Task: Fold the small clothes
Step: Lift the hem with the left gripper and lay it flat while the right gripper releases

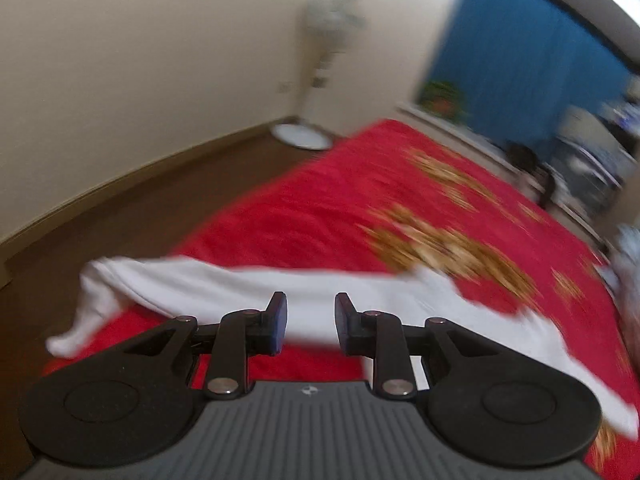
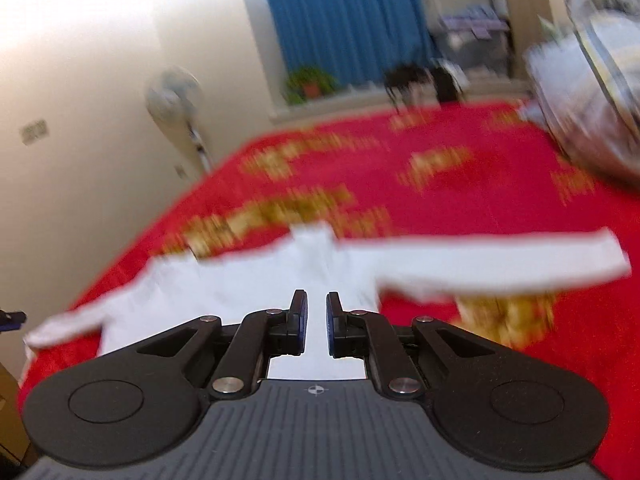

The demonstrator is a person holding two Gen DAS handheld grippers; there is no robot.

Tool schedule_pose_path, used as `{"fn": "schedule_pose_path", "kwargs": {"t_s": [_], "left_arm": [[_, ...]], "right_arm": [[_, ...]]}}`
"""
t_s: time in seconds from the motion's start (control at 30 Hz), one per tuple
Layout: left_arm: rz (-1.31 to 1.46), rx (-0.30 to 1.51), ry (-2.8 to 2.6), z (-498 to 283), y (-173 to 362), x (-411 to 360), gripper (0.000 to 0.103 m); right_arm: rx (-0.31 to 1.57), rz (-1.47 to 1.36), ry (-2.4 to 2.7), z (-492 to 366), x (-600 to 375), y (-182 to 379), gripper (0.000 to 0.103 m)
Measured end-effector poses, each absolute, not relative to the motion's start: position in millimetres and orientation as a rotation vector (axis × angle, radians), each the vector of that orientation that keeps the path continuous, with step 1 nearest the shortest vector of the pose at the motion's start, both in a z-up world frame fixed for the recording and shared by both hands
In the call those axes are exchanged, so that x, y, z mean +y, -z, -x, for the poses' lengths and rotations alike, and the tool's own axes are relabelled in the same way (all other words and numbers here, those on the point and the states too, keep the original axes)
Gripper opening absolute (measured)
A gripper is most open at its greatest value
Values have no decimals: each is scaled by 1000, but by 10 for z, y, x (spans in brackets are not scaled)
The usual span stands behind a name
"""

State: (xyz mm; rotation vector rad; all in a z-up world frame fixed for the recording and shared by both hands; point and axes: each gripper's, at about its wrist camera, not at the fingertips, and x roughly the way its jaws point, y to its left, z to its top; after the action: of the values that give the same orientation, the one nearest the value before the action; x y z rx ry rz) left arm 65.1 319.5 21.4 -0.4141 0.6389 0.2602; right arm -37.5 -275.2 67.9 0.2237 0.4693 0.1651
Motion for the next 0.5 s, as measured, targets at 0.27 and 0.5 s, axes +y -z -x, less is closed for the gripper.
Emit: {"fn": "schedule_pose_path", "kwargs": {"t_s": [0.27,0.5], "left_arm": [[778,665,-547,-848,396,4684,29],[1020,659,-616,-771,669,5177,39]], "right_arm": [[411,-185,-308,-471,-2379,-793,10],[678,-270,-315,-993,-2165,85,10]]}}
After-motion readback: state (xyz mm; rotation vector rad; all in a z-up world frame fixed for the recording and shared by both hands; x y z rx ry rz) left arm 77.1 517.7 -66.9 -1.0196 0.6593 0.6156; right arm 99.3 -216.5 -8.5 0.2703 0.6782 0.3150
